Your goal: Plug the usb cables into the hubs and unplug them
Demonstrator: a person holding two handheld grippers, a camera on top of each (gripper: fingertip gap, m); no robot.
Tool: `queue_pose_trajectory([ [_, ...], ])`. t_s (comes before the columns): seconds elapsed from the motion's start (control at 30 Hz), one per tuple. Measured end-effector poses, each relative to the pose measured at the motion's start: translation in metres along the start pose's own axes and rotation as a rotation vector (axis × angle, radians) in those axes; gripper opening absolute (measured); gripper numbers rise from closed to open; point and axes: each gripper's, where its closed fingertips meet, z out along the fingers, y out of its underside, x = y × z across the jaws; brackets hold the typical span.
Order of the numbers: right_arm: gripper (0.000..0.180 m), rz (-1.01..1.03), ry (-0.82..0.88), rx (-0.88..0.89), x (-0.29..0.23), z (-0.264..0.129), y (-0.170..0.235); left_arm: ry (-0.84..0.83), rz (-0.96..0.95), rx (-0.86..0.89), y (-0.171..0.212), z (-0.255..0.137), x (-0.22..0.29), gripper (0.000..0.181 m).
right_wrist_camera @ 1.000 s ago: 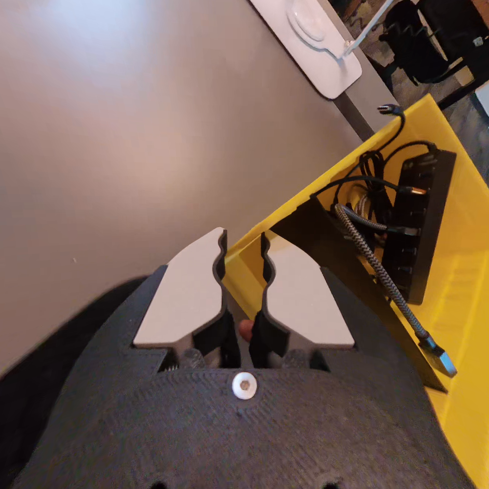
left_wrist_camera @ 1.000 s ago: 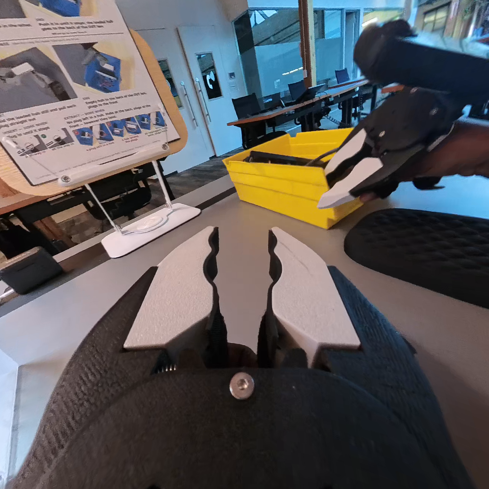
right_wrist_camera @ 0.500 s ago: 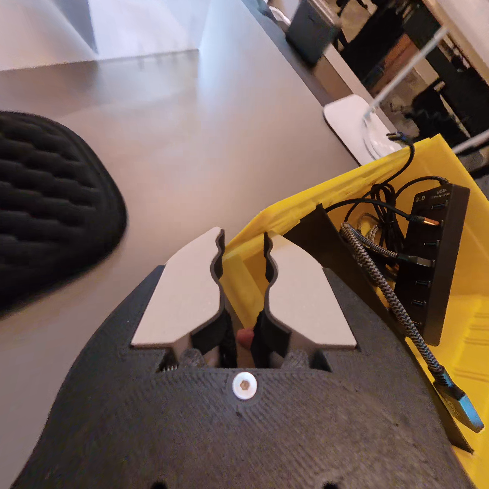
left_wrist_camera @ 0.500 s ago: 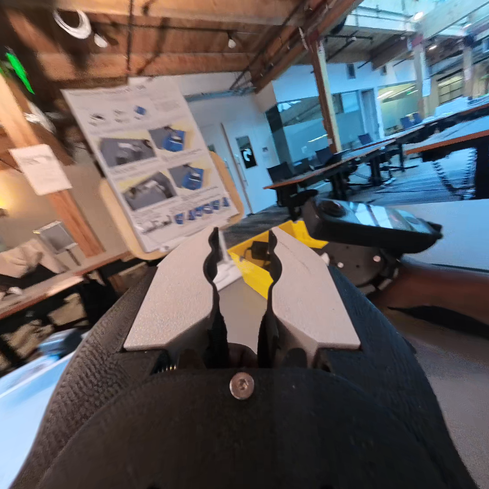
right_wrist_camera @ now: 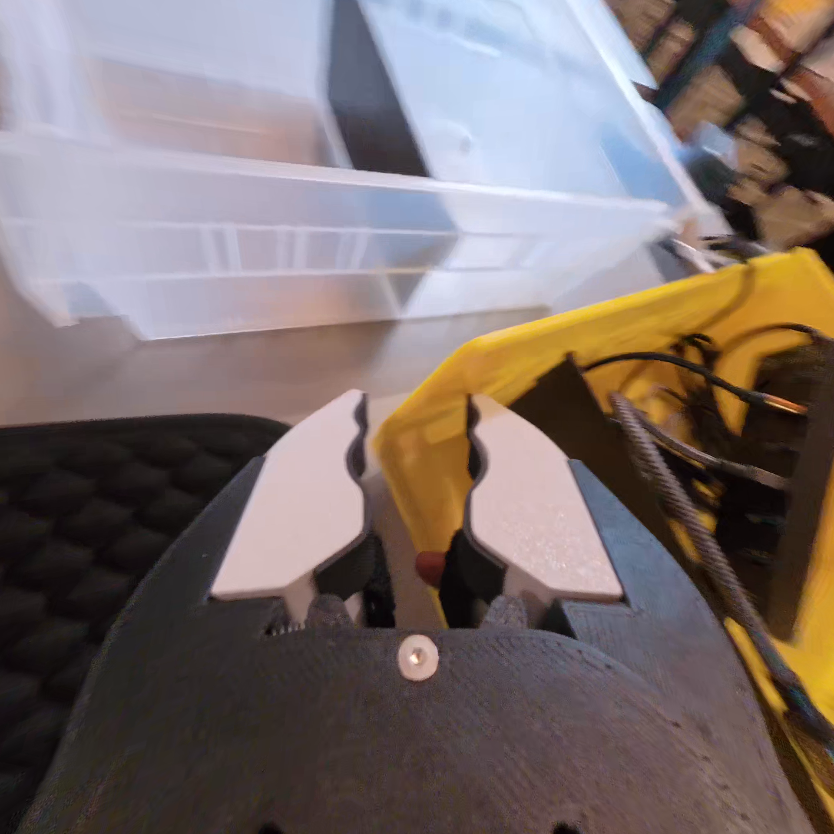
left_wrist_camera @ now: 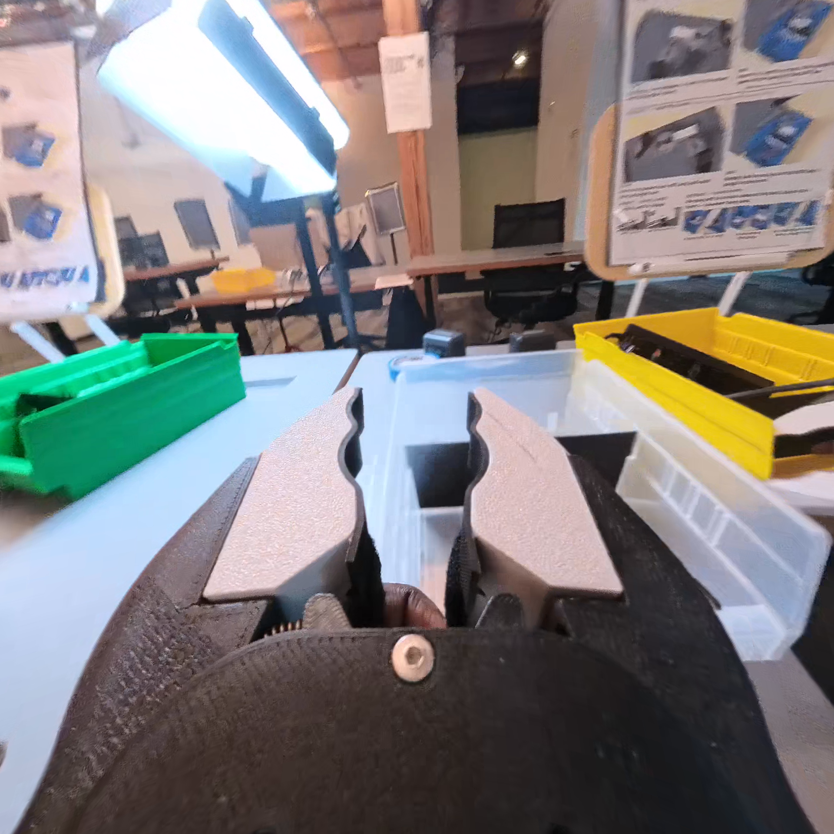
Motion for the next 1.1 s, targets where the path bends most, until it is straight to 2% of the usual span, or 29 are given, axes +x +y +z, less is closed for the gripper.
queue_pose_trajectory([
  [0.03,0.055,-0.011,-0.1,0.051,-0.015,0.001,-0.002,-0.02,-0.008,-0.033,0.01,0.0,-0.009,0.045],
  [0.07,0.057,0.004,-0.139,0.114,-0.022,0.0,-0.006,-0.034,-0.008,-0.069,0.021,0.0,-0.015,0.047],
  [0.2,0.054,0.039,-0.009,0.315,-0.019,-0.018,-0.029,-0.006,-0.031,-0.222,0.062,0.011,-0.015,0.053],
  [0.3,0.059,0.058,-0.007,0.356,-0.037,-0.023,-0.044,0.062,0.002,-0.435,0.099,0.016,0.001,0.052],
  [0.37,0.068,0.04,-0.041,0.345,-0.055,-0.021,-0.049,0.055,0.05,-0.501,0.098,0.008,0.005,0.037],
  [0.4,0.055,0.007,-0.004,0.307,-0.054,-0.021,-0.045,0.105,0.032,-0.537,0.097,-0.001,0.014,0.034],
  [0.5,0.069,0.07,-0.059,0.37,-0.058,-0.027,-0.051,0.129,-0.008,-0.577,0.094,-0.017,0.015,0.038],
  [0.57,0.076,0.148,-0.113,0.383,-0.06,-0.031,-0.054,0.151,-0.033,-0.526,0.091,-0.014,0.015,0.05],
  [0.7,0.086,0.295,-0.19,0.511,-0.067,-0.046,-0.072,0.011,-0.003,-0.557,0.106,-0.002,-0.006,0.055],
  [0.77,0.084,0.412,-0.245,0.514,-0.075,-0.042,-0.077,-0.004,0.055,-0.587,0.118,0.002,-0.009,0.052],
  [0.8,0.084,0.436,-0.243,0.462,-0.078,-0.034,-0.074,0.016,0.076,-0.601,0.123,0.004,-0.006,0.046],
  [0.87,0.081,0.404,-0.224,0.335,-0.084,-0.018,-0.066,0.039,0.107,-0.586,0.122,0.008,0.0,0.02],
  [0.9,0.064,0.379,-0.22,0.291,-0.087,-0.013,-0.063,0.048,0.104,-0.579,0.119,0.008,0.002,0.012],
  [1.0,0.046,0.288,-0.113,0.254,-0.083,-0.009,-0.059,0.025,0.121,-0.512,0.099,0.008,0.001,0.008],
  [1.1,0.034,0.18,-0.036,0.229,-0.082,-0.006,-0.055,-0.032,0.223,-0.368,0.057,0.001,0.004,0.007],
])
